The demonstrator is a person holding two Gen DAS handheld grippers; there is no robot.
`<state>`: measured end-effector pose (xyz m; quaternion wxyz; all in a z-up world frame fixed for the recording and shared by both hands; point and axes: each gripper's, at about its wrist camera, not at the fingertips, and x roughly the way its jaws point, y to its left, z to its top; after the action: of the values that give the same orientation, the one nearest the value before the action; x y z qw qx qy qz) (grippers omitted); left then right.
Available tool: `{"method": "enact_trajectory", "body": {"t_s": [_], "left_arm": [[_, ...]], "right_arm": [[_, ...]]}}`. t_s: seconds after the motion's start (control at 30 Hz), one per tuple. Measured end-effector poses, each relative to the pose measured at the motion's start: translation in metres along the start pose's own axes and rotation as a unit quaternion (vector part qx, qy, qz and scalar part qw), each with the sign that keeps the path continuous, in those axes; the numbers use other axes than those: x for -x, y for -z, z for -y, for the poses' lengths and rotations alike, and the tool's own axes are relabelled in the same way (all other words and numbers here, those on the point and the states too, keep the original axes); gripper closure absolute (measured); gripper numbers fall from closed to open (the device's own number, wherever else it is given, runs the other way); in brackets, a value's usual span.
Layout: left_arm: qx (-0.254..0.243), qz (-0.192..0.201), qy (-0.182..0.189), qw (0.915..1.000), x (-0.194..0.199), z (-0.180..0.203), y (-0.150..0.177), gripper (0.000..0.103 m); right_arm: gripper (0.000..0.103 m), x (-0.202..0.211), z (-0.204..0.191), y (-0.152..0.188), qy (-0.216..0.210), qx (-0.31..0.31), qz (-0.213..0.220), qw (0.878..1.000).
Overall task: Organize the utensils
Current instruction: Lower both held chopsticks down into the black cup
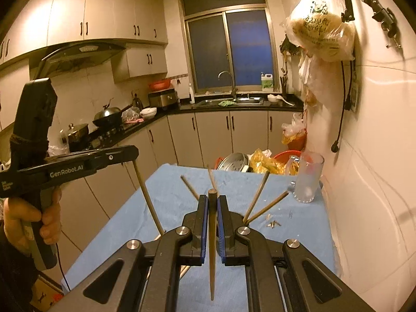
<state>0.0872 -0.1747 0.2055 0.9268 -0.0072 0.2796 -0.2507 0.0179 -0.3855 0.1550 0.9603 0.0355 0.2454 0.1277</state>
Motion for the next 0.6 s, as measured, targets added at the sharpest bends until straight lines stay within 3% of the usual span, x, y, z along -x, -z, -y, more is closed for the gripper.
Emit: {"method": "enact_trajectory", "body": {"t_s": [0.6], "left_arm": [[0.002, 0.048, 0.0, 0.9989, -0.008, 0.017, -0.037, 0.096]], "right_arm": [[0.095, 0.009, 0.012, -0.04, 0.023, -0.001, 0.051, 0.998]]}}
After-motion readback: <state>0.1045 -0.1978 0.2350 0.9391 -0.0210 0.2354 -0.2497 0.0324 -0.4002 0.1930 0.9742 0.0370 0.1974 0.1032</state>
